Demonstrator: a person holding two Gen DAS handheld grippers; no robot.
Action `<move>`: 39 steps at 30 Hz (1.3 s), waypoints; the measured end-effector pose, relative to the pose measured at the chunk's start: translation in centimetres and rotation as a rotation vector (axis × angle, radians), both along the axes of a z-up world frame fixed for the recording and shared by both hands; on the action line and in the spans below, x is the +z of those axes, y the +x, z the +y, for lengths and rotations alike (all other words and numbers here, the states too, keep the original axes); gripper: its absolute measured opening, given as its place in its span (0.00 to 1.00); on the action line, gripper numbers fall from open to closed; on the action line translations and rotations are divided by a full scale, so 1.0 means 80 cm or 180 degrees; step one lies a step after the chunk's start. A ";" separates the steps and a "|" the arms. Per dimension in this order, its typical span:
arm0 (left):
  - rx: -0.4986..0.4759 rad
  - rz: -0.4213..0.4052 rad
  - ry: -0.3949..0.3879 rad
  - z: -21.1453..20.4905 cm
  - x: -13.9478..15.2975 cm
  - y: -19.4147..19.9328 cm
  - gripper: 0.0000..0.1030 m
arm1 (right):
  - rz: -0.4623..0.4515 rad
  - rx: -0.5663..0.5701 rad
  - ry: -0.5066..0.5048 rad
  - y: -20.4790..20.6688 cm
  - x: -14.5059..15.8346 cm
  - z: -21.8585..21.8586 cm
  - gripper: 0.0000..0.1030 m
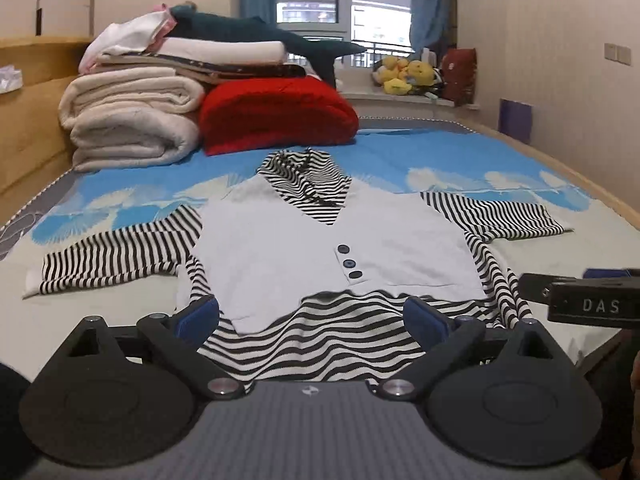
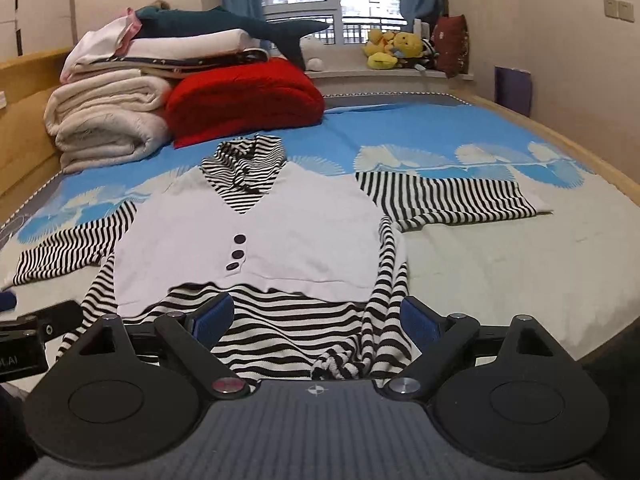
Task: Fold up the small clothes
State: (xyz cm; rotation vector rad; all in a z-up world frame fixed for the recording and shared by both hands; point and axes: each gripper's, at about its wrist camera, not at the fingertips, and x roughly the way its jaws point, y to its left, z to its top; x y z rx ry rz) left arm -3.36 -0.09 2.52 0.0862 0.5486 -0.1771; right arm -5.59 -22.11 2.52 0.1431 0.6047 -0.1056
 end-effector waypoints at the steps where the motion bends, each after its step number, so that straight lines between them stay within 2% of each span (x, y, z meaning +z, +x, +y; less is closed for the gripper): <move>1: 0.0022 0.0031 -0.0002 0.001 -0.004 0.002 0.97 | -0.0008 0.0025 0.0003 0.002 0.000 0.002 0.88; 5: 0.0162 0.0244 -0.0032 0.010 -0.016 0.015 0.97 | -0.0021 0.0097 -0.0030 0.009 -0.001 0.011 0.88; 19: 0.0441 0.0482 -0.0169 0.037 -0.025 0.037 0.97 | 0.0087 0.0172 0.0048 0.035 -0.007 0.033 0.87; 24: 0.0507 0.0522 -0.0196 0.037 -0.027 0.042 0.97 | 0.0201 0.0164 0.0137 0.037 -0.015 0.035 0.75; 35: 0.0463 0.0554 -0.0203 0.028 -0.031 0.045 0.96 | 0.0225 0.0153 0.0126 0.042 -0.017 0.035 0.73; 37: 0.0459 0.0547 -0.0208 0.028 -0.032 0.045 0.93 | 0.0229 0.0137 0.0128 0.043 -0.017 0.034 0.65; 38: 0.0452 0.0543 -0.0211 0.028 -0.031 0.045 0.88 | 0.0237 0.0121 0.0131 0.044 -0.018 0.033 0.59; 39: 0.0442 0.0549 -0.0211 0.029 -0.032 0.045 0.78 | 0.0243 0.0099 0.0141 0.044 -0.018 0.031 0.54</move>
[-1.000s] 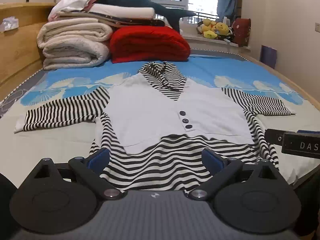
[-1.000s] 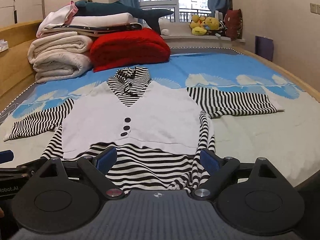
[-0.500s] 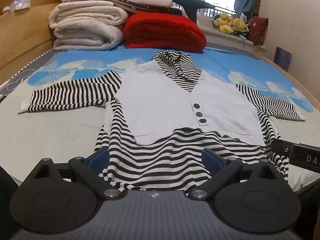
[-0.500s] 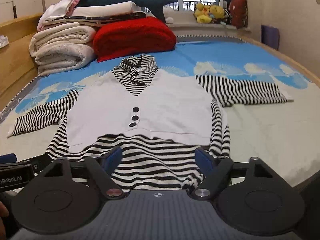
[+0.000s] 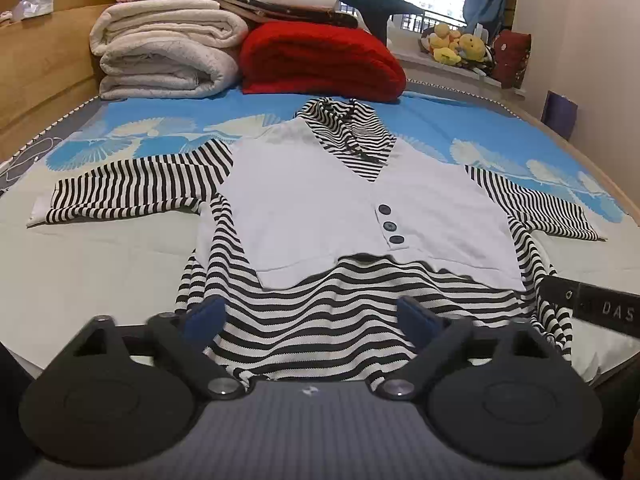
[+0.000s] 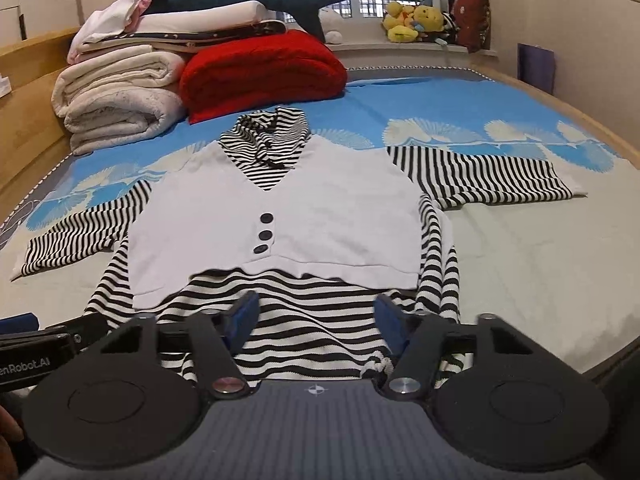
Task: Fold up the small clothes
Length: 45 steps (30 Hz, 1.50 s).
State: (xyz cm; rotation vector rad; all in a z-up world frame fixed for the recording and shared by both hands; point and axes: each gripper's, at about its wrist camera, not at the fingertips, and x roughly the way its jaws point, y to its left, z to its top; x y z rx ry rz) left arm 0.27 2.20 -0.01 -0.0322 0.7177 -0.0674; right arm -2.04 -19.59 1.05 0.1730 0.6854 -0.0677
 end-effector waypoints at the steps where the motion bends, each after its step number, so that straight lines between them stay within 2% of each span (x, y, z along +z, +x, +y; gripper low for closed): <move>1: -0.0006 0.0020 -0.0001 0.001 0.000 0.001 0.71 | 0.0010 -0.0034 0.0021 0.001 -0.001 -0.003 0.52; 3: -0.0042 0.0084 -0.0022 0.007 0.000 0.009 0.51 | 0.0026 -0.0126 0.0072 0.003 -0.001 -0.011 0.51; 5: -0.0105 0.0123 0.0015 0.017 0.006 0.027 0.45 | 0.0033 -0.0214 0.0090 0.006 -0.002 -0.020 0.51; 8: -0.0104 0.0209 0.0101 0.034 0.008 0.062 0.47 | 0.0130 -0.0365 0.0095 0.023 -0.006 -0.040 0.55; 10: -0.0166 0.0430 0.0205 0.040 -0.008 0.093 0.55 | 0.0240 -0.0476 0.0079 0.040 -0.014 -0.055 0.62; 12: -0.0033 0.0568 0.0302 0.049 -0.030 0.114 0.69 | 0.0383 -0.0601 0.0055 0.056 -0.025 -0.069 0.64; 14: 0.0056 0.0753 0.0358 0.056 -0.055 0.125 0.72 | 0.0523 -0.0727 0.0035 0.067 -0.039 -0.079 0.64; 17: 0.0335 0.1117 0.0230 0.075 -0.090 0.127 0.70 | 0.0753 -0.0884 0.0042 0.077 -0.064 -0.092 0.64; 19: 0.0388 0.1257 0.0106 0.084 -0.101 0.123 0.53 | 0.0914 -0.0933 0.0072 0.079 -0.082 -0.098 0.63; 20: 0.0375 0.1306 0.0052 0.088 -0.105 0.121 0.40 | 0.0981 -0.0958 0.0103 0.079 -0.089 -0.101 0.58; 21: 0.0355 0.1308 0.0036 0.092 -0.104 0.119 0.24 | 0.1032 -0.0990 0.0132 0.078 -0.093 -0.104 0.45; 22: 0.0322 0.1303 0.0016 0.095 -0.104 0.118 0.17 | 0.1083 -0.1016 0.0163 0.077 -0.098 -0.107 0.36; 23: 0.0299 0.1300 -0.0043 0.098 -0.101 0.117 0.12 | 0.1122 -0.1030 0.0198 0.076 -0.102 -0.110 0.19; 24: 0.0317 0.1292 -0.0067 0.102 -0.099 0.116 0.10 | 0.1134 -0.1036 0.0238 0.075 -0.105 -0.113 0.08; 27: 0.0418 0.1294 -0.0018 0.105 -0.088 0.104 0.07 | 0.1094 -0.1057 0.0224 0.072 -0.103 -0.116 0.06; 31: 0.0435 0.1391 0.0063 0.098 -0.083 0.095 0.09 | 0.1224 -0.1128 0.0022 0.068 -0.106 -0.118 0.06; 32: 0.0429 0.1363 0.0106 0.094 -0.080 0.096 0.14 | 0.1273 -0.1129 0.0032 0.068 -0.109 -0.118 0.06; 33: 0.0440 0.1275 0.0148 0.090 -0.074 0.097 0.16 | 0.1311 -0.1112 0.0013 0.069 -0.111 -0.117 0.06; 35: 0.0374 0.0919 0.0286 0.078 -0.050 0.095 0.16 | 0.1205 -0.1145 -0.0039 0.068 -0.103 -0.117 0.09; 37: 0.0211 0.0658 0.0357 0.065 -0.032 0.091 0.18 | 0.0890 -0.1151 -0.0144 0.066 -0.084 -0.111 0.15; 38: 0.0119 0.0587 0.0319 0.060 -0.026 0.089 0.18 | 0.0730 -0.1124 -0.0218 0.064 -0.074 -0.107 0.23; 39: 0.0049 0.0600 0.0245 0.056 -0.026 0.090 0.18 | 0.0565 -0.1066 -0.0279 0.061 -0.066 -0.101 0.34; 40: 0.0008 0.0682 0.0167 0.054 -0.029 0.091 0.18 | 0.0477 -0.0997 -0.0288 0.061 -0.063 -0.096 0.39; 41: -0.0009 0.0905 0.0090 0.053 -0.041 0.098 0.18 | 0.0467 -0.0909 -0.0247 0.062 -0.064 -0.092 0.44; 43: 0.0054 0.1476 0.0005 0.058 -0.075 0.108 0.18 | 0.0705 -0.0767 -0.0137 0.073 -0.080 -0.089 0.45; 44: 0.0164 0.1555 -0.0047 0.063 -0.080 0.109 0.18 | 0.0963 -0.0717 -0.0135 0.080 -0.095 -0.088 0.45; 45: 0.0207 0.1483 -0.0071 0.065 -0.072 0.110 0.18 | 0.1172 -0.0738 -0.0195 0.083 -0.107 -0.088 0.44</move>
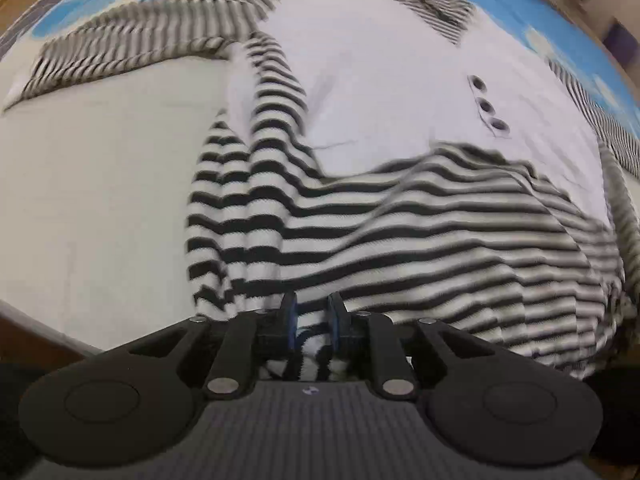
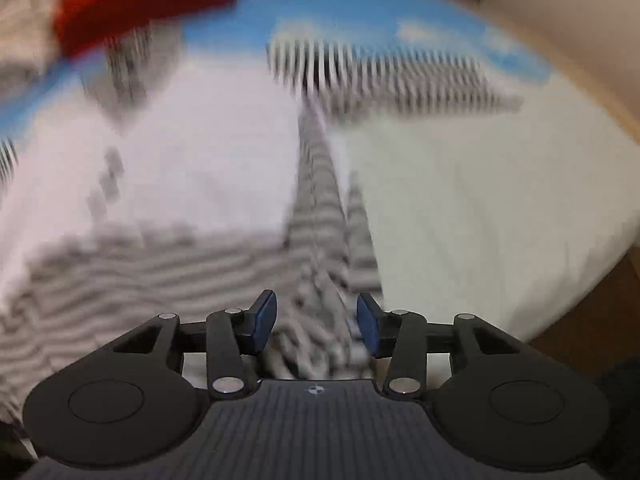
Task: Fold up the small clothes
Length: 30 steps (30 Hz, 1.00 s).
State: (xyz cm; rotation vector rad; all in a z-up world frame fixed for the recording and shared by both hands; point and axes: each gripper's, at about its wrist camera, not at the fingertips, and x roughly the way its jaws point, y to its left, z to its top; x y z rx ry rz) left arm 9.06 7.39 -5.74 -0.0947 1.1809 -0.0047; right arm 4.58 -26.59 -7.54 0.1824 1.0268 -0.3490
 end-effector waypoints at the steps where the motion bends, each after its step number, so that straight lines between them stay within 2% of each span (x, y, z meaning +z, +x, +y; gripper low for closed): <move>1: -0.0036 -0.0144 0.0009 -0.002 0.014 0.002 0.18 | 0.0097 -0.0080 -0.0040 0.000 -0.006 -0.001 0.44; 3: -0.0087 -0.0596 0.0003 -0.002 0.051 0.001 0.19 | -0.0051 -0.0207 0.0025 -0.003 0.003 -0.006 0.44; 4: -0.0089 -0.0777 -0.0008 0.000 0.068 0.001 0.21 | -0.0246 -0.0199 -0.0009 -0.003 0.018 -0.006 0.44; 5: -0.0067 -0.0922 -0.0048 0.004 0.082 0.003 0.30 | -0.0418 -0.0167 -0.0071 -0.004 0.031 -0.001 0.44; 6: -0.0021 -0.1026 -0.0093 0.010 0.096 0.006 0.36 | -0.0601 -0.0123 -0.0140 -0.006 0.045 0.003 0.45; 9: 0.0040 -0.1232 -0.0164 0.033 0.134 0.037 0.37 | -0.1039 0.0006 -0.0205 -0.008 0.081 0.010 0.45; 12: 0.0032 -0.1543 -0.0034 0.058 0.181 0.086 0.37 | -0.1292 0.0145 -0.0075 -0.002 0.114 0.011 0.45; 16: 0.0066 -0.1856 0.0126 0.110 0.210 0.157 0.37 | -0.1571 0.0413 -0.0046 0.036 0.154 0.027 0.46; 19: 0.0242 -0.1876 0.0207 0.159 0.198 0.202 0.37 | -0.1814 0.0598 -0.0087 0.079 0.186 0.037 0.47; 21: 0.0449 -0.1817 0.0110 0.197 0.168 0.211 0.37 | -0.1974 0.0794 -0.0123 0.110 0.206 0.047 0.50; 22: 0.0572 -0.1664 0.0049 0.217 0.148 0.215 0.36 | -0.2028 0.0858 -0.0153 0.118 0.214 0.052 0.51; 23: 0.0724 -0.1344 0.0030 0.237 0.130 0.224 0.30 | -0.2083 0.0939 -0.0175 0.133 0.220 0.058 0.53; 24: 0.0904 -0.1167 -0.0044 0.258 0.118 0.229 0.28 | -0.2117 0.1015 -0.0166 0.146 0.225 0.064 0.53; 27: 0.1331 -0.0956 -0.0477 0.312 0.094 0.237 0.28 | -0.2128 0.1220 -0.0106 0.187 0.223 0.079 0.53; 30: 0.1596 -0.0765 -0.0444 0.343 0.070 0.235 0.30 | -0.2080 0.1288 0.0013 0.211 0.197 0.083 0.53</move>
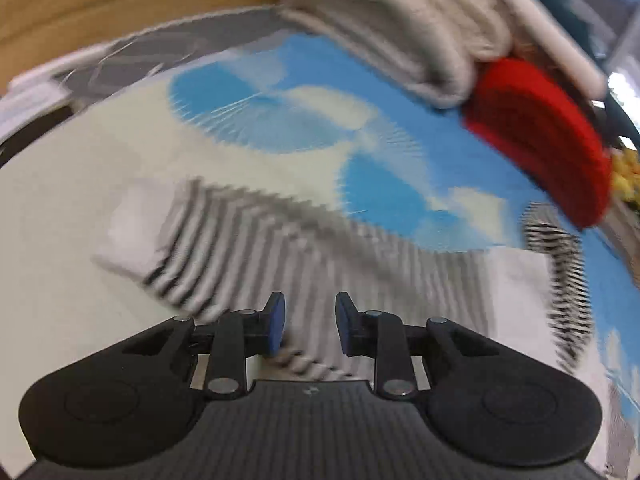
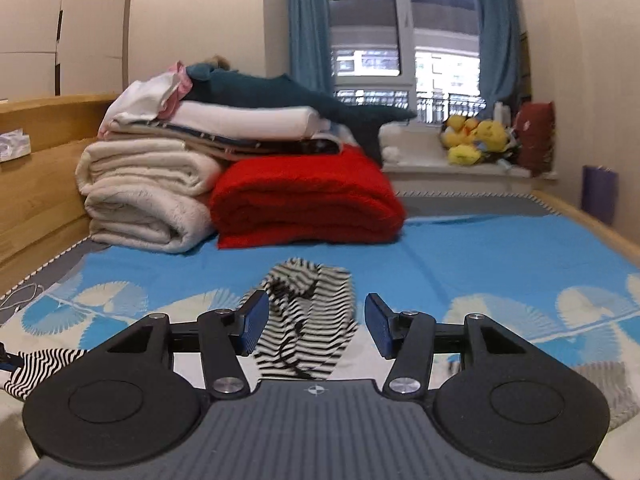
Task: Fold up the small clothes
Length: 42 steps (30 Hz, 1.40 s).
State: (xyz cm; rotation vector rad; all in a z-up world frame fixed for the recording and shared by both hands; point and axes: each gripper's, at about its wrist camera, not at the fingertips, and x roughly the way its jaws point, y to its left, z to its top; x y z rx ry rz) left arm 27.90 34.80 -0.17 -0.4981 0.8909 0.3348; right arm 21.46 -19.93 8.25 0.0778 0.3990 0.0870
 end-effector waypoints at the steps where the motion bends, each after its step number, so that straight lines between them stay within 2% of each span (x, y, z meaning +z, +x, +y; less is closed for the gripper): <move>1: 0.0076 0.0112 -0.0057 0.011 -0.011 0.001 0.30 | 0.0087 0.0000 -0.0003 0.006 -0.009 0.004 0.53; 3: 0.0277 0.0253 -0.0276 0.034 -0.030 0.002 0.33 | 0.0322 -0.0026 0.0087 0.024 -0.020 0.008 0.53; 5: 0.0449 0.0286 -0.0409 0.051 -0.041 -0.005 0.36 | 0.0357 0.0046 0.0146 0.033 -0.023 0.014 0.53; 8: 0.0725 0.0318 -0.0531 0.068 -0.050 -0.021 0.48 | 0.0369 0.0046 0.0117 0.041 -0.030 0.019 0.53; 12: 0.0984 0.0355 -0.0622 0.086 -0.066 -0.020 0.47 | 0.0562 0.0037 0.0074 0.050 -0.045 0.022 0.53; 14: 0.1056 0.0309 -0.0578 0.087 -0.064 -0.018 0.41 | 0.0625 -0.0003 0.0004 0.050 -0.050 0.022 0.52; 15: 0.1089 0.0303 -0.0536 0.085 -0.062 -0.017 0.20 | 0.0661 -0.0022 0.0012 0.049 -0.053 0.020 0.49; 16: 0.1134 0.0312 -0.0472 0.082 -0.059 -0.015 0.09 | 0.0704 -0.0031 0.0034 0.051 -0.055 0.017 0.46; 18: 0.1202 0.0274 -0.0254 0.071 -0.045 -0.012 0.06 | 0.0795 -0.0029 0.0084 0.050 -0.060 0.012 0.27; 19: 0.1192 0.0214 -0.0123 0.061 -0.032 -0.009 0.06 | 0.0825 -0.0027 0.0094 0.050 -0.063 0.011 0.22; 20: 0.1141 0.0135 0.0018 0.047 -0.016 -0.005 0.05 | 0.0861 -0.0031 0.0088 0.048 -0.065 0.009 0.13; 21: 0.1025 -0.0006 0.0152 0.027 0.004 0.002 0.05 | 0.0886 -0.0038 0.0079 0.047 -0.068 0.008 0.09; 23: 0.0666 -0.0396 0.0349 -0.026 0.050 0.015 0.05 | 0.0911 -0.0056 0.0062 0.043 -0.072 0.004 0.09; 25: 0.0171 -0.0800 0.0374 -0.090 0.089 0.023 0.04 | 0.0961 -0.0091 0.0056 0.040 -0.075 -0.001 0.09; 27: -0.0568 -0.1139 0.0179 -0.173 0.120 0.027 0.05 | 0.1026 -0.0134 0.0084 0.039 -0.081 -0.007 0.09; 28: -0.0954 -0.1199 -0.0008 -0.208 0.126 0.030 0.06 | 0.1052 -0.0154 0.0098 0.039 -0.083 -0.009 0.09; 29: -0.1452 -0.1197 -0.0289 -0.249 0.129 0.033 0.12 | 0.1083 -0.0185 0.0114 0.039 -0.087 -0.012 0.10; 30: -0.1838 -0.1166 -0.0470 -0.282 0.129 0.033 0.17 | 0.1128 -0.0220 0.0131 0.040 -0.091 -0.014 0.10; 31: -0.2045 -0.1155 -0.0509 -0.304 0.127 0.032 0.19 | 0.1152 -0.0244 0.0152 0.041 -0.093 -0.016 0.10; 32: -0.2153 -0.1139 -0.0463 -0.321 0.126 0.030 0.26 | 0.1169 -0.0282 0.0186 0.042 -0.096 -0.020 0.10; 33: -0.2133 -0.1099 -0.0412 -0.328 0.122 0.031 0.32 | 0.1198 -0.0330 0.0226 0.044 -0.098 -0.024 0.11; 35: -0.1887 -0.0940 -0.0345 -0.321 0.112 0.039 0.32 | 0.1250 -0.0401 0.0291 0.050 -0.101 -0.033 0.11; 38: -0.1403 -0.0555 -0.0170 -0.299 0.090 0.054 0.32 | 0.1323 -0.0498 0.0450 0.060 -0.107 -0.048 0.11; 40: -0.1182 -0.0329 0.0017 -0.285 0.077 0.063 0.32 | 0.1361 -0.0549 0.0583 0.069 -0.113 -0.055 0.11; 42: -0.1014 -0.0169 0.0099 -0.270 0.067 0.075 0.32 | 0.1400 -0.0581 0.0692 0.077 -0.119 -0.058 0.11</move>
